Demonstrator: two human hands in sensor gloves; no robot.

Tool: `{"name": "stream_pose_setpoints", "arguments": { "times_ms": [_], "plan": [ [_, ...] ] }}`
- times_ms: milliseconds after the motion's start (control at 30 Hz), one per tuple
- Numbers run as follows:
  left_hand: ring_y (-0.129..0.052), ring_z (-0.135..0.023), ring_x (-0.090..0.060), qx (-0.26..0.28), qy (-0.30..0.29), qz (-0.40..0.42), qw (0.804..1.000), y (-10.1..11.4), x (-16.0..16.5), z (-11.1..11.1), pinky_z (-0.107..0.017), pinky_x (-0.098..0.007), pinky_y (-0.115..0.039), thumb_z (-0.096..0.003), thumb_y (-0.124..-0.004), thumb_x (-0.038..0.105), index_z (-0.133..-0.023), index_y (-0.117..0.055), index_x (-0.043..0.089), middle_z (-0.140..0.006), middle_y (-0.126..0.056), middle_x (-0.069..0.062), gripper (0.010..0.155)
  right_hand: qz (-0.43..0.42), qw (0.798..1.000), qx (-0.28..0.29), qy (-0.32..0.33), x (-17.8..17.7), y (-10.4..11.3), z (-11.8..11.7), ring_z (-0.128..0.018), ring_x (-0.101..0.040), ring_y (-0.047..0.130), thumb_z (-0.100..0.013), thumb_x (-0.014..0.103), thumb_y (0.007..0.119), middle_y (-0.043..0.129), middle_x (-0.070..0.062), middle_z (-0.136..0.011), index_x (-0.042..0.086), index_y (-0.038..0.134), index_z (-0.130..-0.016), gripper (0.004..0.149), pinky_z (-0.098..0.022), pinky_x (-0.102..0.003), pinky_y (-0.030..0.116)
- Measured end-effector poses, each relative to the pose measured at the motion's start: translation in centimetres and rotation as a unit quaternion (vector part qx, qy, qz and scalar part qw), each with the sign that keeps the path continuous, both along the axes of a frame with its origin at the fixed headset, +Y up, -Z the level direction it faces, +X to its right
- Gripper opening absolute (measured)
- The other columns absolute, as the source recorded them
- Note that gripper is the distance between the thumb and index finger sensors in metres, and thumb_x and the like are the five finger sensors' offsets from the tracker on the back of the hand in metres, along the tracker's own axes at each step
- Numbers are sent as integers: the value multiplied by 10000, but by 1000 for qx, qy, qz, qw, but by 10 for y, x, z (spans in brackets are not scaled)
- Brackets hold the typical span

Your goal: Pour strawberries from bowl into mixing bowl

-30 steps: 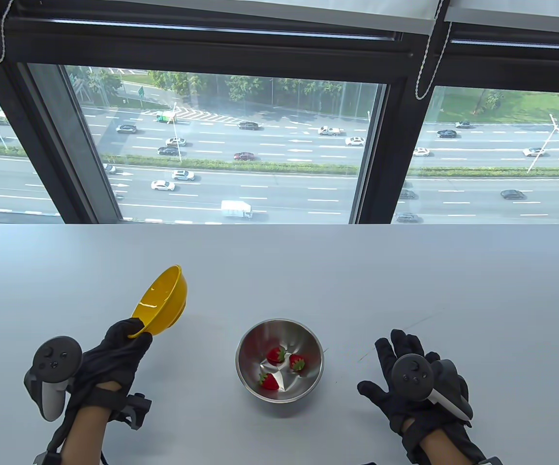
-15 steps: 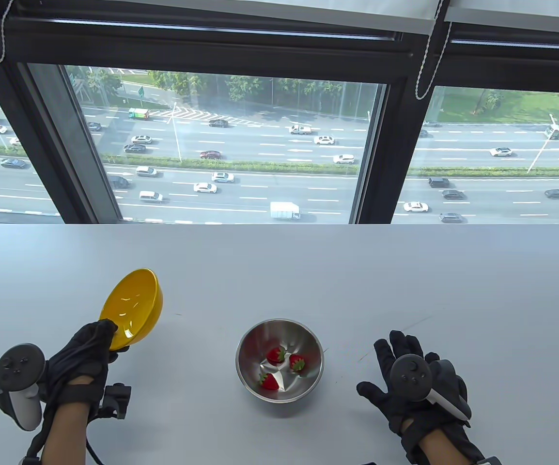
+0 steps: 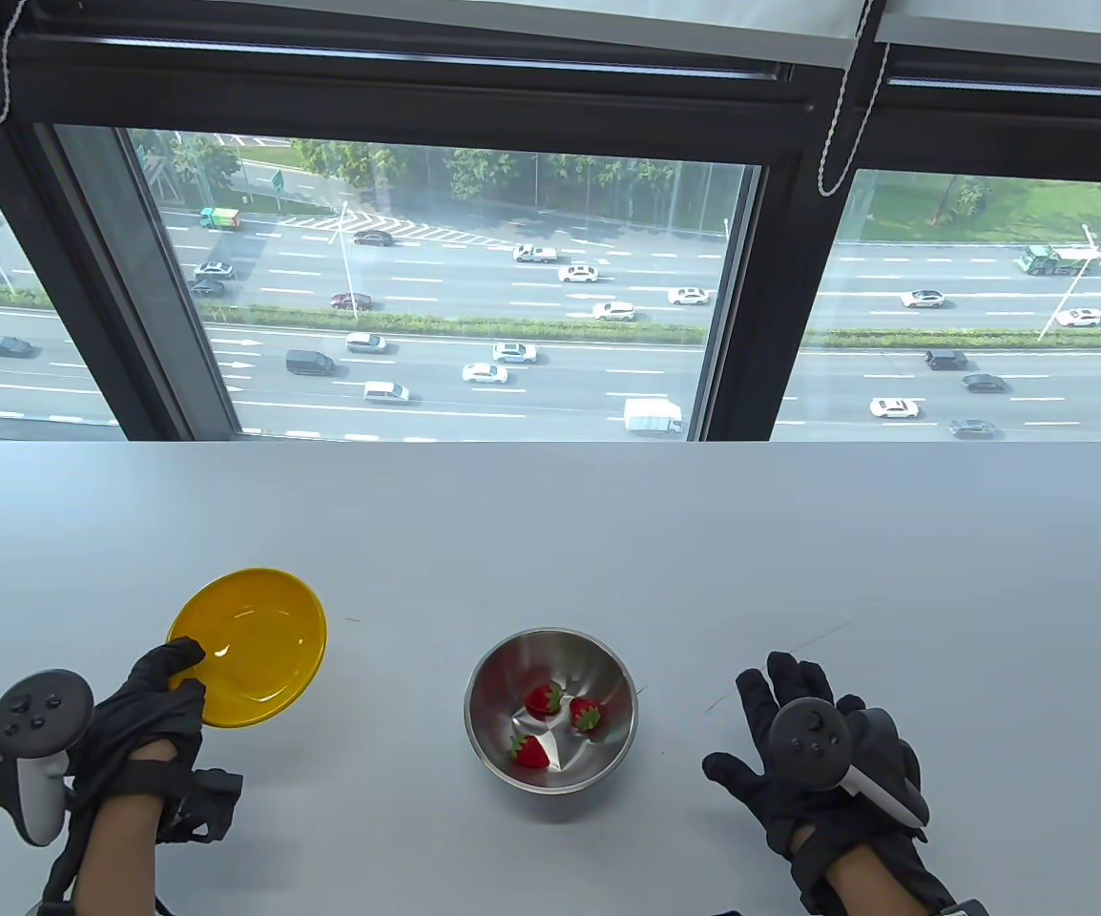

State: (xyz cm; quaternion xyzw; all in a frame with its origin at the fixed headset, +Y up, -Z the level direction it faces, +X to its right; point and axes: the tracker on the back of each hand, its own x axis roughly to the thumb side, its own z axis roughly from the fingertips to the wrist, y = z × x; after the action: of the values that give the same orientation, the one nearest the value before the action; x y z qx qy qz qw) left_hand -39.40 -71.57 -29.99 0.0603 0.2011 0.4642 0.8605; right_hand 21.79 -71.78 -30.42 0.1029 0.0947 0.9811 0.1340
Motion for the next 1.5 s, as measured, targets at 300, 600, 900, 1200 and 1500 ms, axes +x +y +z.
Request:
{"name": "stream_pose_setpoints", "arguments": {
  "times_ms": [300, 600, 900, 1200, 1500],
  "plan": [
    [-922, -856, -421, -51, 20, -77, 996, -1, -5, 1, -648, -625, -710, -390, -762, 110, -924, -768, 232, -1062, -683, -174, 548, -1, 1000, -3, 3, 0, 0, 0, -1043, -473, 125, -385, 698, 615, 42, -139, -1122, 221, 260, -1073, 910, -656, -758, 169],
    [-934, -844, -415, -103, 39, -95, 989, -10, -16, 3, -645, -617, -718, -387, -755, 96, -905, -793, 237, -1048, -709, -169, 539, -2, 1000, -4, 4, 0, 0, 0, -1042, -474, 126, -385, 697, 616, 43, -140, -1123, 219, 259, -1074, 911, -656, -759, 170],
    [-943, -838, -398, -142, 41, -93, 985, -16, -22, 4, -646, -611, -718, -387, -741, 87, -860, -826, 260, -1032, -743, -152, 511, -2, 1000, -5, 4, 0, -1, 0, -1043, -474, 125, -386, 697, 616, 45, -141, -1123, 220, 260, -1073, 909, -656, -759, 170],
    [-952, -832, -389, -165, 44, -95, 981, -19, -23, 6, -641, -604, -728, -388, -739, 90, -849, -836, 257, -1025, -755, -154, 499, -1, 1000, -8, 5, 0, -1, 1, -1042, -475, 126, -385, 696, 616, 49, -141, -1124, 219, 262, -1074, 910, -655, -759, 169],
    [-951, -835, -369, -183, 43, -93, 978, -23, -25, 6, -647, -603, -717, -394, -735, 107, -860, -828, 246, -1035, -737, -161, 495, 0, 1000, -10, 5, 0, -1, 1, -1043, -474, 126, -386, 697, 616, 48, -141, -1124, 221, 264, -1073, 907, -655, -759, 169]
  ]
}}
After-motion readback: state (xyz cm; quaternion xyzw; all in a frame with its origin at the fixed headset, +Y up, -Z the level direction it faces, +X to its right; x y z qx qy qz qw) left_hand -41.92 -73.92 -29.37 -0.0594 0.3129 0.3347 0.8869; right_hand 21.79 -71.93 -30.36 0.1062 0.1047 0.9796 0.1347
